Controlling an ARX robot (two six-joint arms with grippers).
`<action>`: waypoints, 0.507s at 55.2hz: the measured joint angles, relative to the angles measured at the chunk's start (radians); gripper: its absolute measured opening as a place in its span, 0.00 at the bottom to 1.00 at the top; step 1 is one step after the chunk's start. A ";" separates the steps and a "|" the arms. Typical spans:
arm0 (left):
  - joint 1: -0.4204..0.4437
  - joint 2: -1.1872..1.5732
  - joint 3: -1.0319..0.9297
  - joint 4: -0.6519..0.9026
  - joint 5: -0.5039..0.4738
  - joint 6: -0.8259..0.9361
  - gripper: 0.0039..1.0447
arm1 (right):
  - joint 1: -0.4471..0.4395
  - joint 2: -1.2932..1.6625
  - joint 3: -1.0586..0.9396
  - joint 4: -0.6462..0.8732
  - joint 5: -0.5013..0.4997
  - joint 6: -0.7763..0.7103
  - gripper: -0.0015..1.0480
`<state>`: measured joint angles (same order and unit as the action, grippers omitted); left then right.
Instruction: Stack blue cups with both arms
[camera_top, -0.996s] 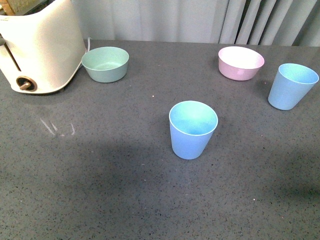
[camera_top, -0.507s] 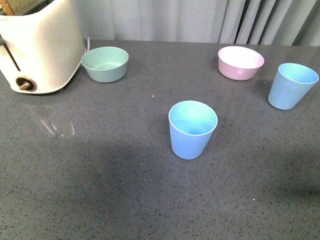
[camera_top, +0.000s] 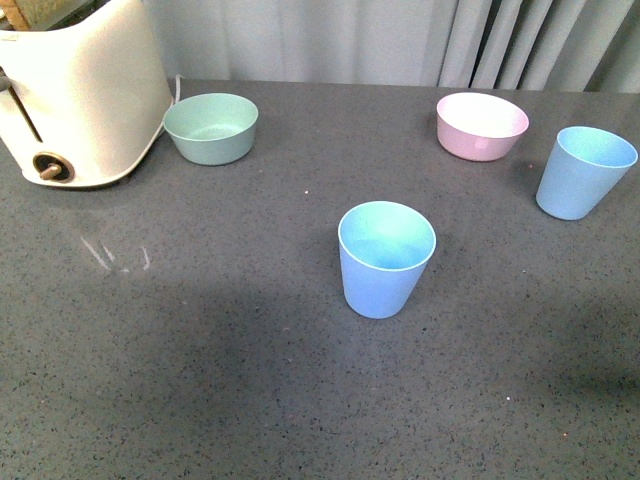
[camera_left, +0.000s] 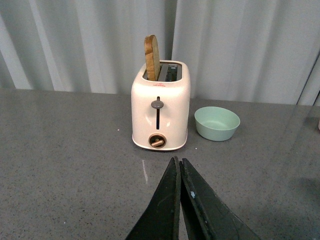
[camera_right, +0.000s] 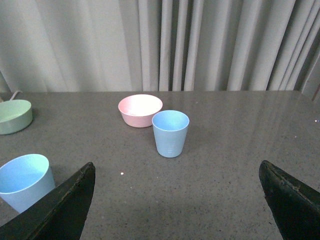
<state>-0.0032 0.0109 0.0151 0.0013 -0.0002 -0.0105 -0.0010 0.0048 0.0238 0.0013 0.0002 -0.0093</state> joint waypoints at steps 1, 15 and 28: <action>0.000 0.000 0.000 0.000 0.000 0.000 0.09 | 0.000 0.000 0.000 0.000 0.000 0.000 0.91; 0.000 0.000 0.000 0.000 0.000 0.000 0.50 | -0.068 0.269 0.067 -0.089 -0.068 0.163 0.91; 0.000 0.000 0.000 0.000 0.000 0.000 0.87 | -0.168 0.876 0.265 0.311 -0.187 -0.003 0.91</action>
<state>-0.0032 0.0109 0.0151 0.0013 0.0002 -0.0101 -0.1688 0.8810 0.2886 0.3126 -0.1871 -0.0120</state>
